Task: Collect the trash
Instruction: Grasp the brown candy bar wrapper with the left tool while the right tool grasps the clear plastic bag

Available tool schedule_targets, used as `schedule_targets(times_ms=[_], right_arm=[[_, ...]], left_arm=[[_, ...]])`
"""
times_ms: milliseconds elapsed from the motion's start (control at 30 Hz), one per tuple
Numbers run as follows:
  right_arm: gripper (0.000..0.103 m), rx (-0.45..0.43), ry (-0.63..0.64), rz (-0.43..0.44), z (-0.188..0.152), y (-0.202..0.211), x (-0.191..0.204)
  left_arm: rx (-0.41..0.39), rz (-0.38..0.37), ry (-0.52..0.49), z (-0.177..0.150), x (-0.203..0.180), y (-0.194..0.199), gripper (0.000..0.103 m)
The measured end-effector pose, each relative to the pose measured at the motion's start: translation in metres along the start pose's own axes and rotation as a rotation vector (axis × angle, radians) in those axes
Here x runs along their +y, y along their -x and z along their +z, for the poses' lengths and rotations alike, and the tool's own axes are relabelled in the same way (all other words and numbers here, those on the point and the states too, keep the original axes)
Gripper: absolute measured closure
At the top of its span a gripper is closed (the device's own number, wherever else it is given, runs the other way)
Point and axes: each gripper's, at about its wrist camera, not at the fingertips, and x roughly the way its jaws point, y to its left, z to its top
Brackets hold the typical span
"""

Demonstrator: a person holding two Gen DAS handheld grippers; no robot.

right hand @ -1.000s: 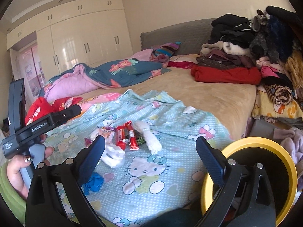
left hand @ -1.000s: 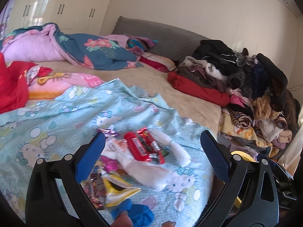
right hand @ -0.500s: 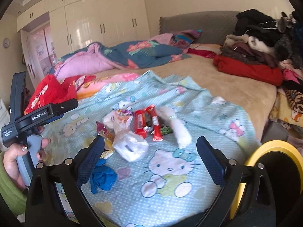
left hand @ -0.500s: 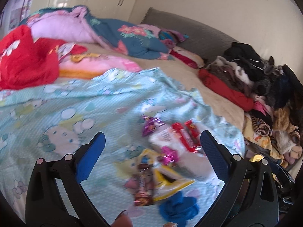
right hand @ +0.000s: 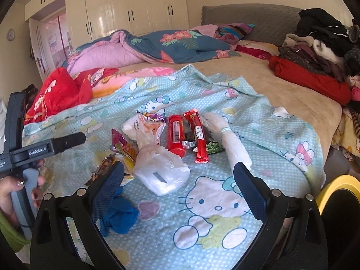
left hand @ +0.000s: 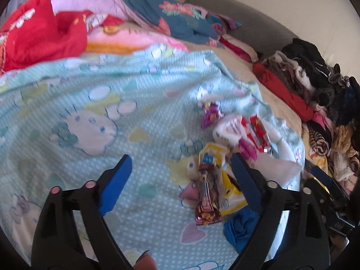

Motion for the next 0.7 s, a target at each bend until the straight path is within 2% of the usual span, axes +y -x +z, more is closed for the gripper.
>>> schedule_targets(times_ms=[200,267,367,433,533,600,700], right_arm=[[0.008,0.039,0.022,-0.001,-0.003,-0.021,0.002],[0.008,0.042,0.022,0.003,-0.003,-0.025,0.003],[0.008,0.048,0.034,0.013,-0.002,-0.031,0.007],[0.01,0.055,0.044,0.017,-0.001,-0.037,0.009],[0.023,0.087,0.035,0.044,-0.001,-0.046,0.011],[0.038,0.104,0.022,0.075,-0.003,-0.049,0.011],[0.048,0.096,0.027,0.087,-0.006,-0.047,0.013]], left_arm=[[0.103,-0.084,0.028,-0.014,-0.005,-0.02,0.044],[0.126,-0.091,0.022,-0.019,-0.008,-0.025,0.056],[0.174,-0.086,0.019,-0.026,-0.012,-0.035,0.07],[0.191,-0.082,0.027,-0.029,-0.012,-0.038,0.071],[0.193,-0.076,0.025,-0.031,-0.011,-0.04,0.071],[0.193,-0.071,0.025,-0.031,-0.01,-0.039,0.075],[0.194,-0.064,0.027,-0.032,-0.008,-0.04,0.081]])
